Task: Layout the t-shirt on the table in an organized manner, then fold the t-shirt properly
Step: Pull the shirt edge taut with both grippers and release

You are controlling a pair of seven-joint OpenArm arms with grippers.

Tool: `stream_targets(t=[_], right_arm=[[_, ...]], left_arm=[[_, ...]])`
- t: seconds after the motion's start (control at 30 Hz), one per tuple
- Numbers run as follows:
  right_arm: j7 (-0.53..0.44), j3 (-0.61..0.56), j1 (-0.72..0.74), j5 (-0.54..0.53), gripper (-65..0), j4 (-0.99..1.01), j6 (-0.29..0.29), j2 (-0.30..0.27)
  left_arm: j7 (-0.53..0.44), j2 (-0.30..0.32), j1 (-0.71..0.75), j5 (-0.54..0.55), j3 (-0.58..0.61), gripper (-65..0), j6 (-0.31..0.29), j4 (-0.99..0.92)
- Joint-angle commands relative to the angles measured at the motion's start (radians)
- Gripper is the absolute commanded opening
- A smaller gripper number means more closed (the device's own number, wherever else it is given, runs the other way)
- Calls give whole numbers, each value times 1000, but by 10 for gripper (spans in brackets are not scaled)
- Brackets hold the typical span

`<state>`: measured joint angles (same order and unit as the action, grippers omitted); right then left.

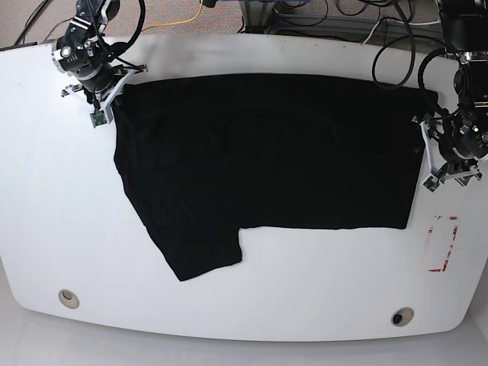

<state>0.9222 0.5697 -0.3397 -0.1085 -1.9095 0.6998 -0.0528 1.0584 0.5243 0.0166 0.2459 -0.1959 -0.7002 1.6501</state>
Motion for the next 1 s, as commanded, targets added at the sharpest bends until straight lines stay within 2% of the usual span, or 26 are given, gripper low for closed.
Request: stream_targets(t=[0.0, 0.2, 0.3, 0.37, 0.7, 0.83, 0.97], right_arm=[[-12, 6, 0, -9, -485, -55, -2, -11], [-10, 6, -15, -4, -260, -89, -2, -11], [-10, 6, -40, -7, -168, -95, -2, -11], [-10, 6, -51, -10, -140, -100, -2, -11], [-13, 8, -49, -13, -125, -101, -2, -8], [-13, 22, -2, -10, -125, -63, -2, 17], [-13, 63, 44, -7, -125, -11, -2, 21]], left_arm=[[-10, 24, -25, 2, -40, -196, 2, 49], [-10, 24, -23, 3, -76, -194, 2, 112], [-10, 24, -25, 3, -78, -196, 2, 120], [-10, 24, -27, 3, -83, -196, 2, 120], [-10, 18, 19, 30, -136, -197, 2, 120], [-10, -25, 67, 91, -192, -199, 2, 120], [-10, -60, 93, 94, -213, -199, 2, 120]])
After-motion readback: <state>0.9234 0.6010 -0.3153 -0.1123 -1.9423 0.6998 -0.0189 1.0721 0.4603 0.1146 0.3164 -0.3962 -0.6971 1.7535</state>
